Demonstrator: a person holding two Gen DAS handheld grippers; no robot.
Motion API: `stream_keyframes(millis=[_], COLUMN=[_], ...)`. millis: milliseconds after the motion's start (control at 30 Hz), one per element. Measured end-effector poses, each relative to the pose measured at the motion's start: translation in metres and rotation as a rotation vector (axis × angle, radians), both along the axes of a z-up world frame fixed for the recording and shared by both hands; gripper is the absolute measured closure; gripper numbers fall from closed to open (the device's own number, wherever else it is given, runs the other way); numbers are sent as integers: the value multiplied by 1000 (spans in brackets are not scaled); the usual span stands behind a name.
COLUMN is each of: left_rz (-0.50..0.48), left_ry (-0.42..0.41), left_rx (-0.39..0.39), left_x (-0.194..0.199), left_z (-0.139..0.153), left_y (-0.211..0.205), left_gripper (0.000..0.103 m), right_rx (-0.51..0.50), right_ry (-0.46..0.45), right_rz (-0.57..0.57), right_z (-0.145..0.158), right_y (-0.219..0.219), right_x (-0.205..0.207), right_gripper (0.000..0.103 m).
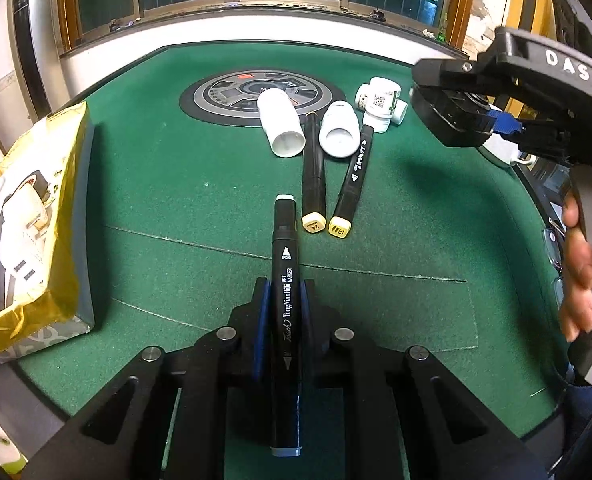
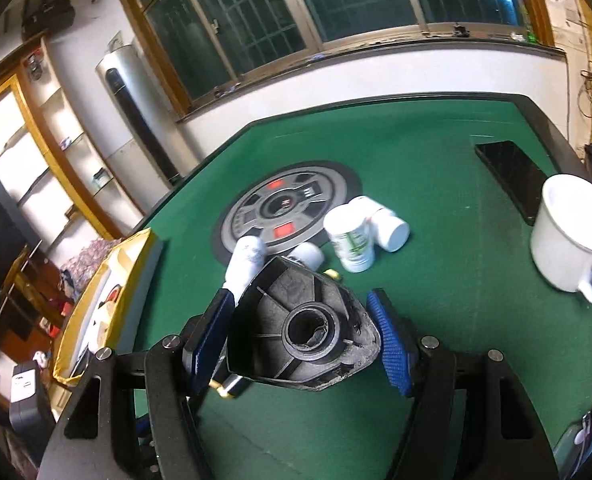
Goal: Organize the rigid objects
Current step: 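Grasp a black marker with the left gripper while the right grasps the black plastic part, then carry the black marker and black plastic part over the tray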
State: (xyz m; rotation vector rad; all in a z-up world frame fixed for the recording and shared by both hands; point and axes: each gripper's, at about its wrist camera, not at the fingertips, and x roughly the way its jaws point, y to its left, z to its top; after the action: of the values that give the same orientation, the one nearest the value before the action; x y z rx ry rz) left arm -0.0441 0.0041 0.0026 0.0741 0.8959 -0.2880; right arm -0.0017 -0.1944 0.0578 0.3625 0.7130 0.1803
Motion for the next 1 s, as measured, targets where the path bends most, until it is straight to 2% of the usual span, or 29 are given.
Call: stream_keyframes(millis=[300,600,800,1000], left_rz=[-1,57,71,80], left_ry=[-10,-43,-64,-73], left_rx=[16,-148,-183,-186], left_x=[0,-5,-13,-19], left_z=[0,5,7,10], left_y=[-3,25,30,31], left_gripper=[91,91,91,91], right_rx=[-2,8,9,9], right_ry=[-15,-27,-24,-31], right_rz=[67,79,93,104], right_z=[-2,-1,-2,0], right_y=[24,27,32,35], right_x=[-9,-13,-13,-15], right_gripper=[40,40,40,40])
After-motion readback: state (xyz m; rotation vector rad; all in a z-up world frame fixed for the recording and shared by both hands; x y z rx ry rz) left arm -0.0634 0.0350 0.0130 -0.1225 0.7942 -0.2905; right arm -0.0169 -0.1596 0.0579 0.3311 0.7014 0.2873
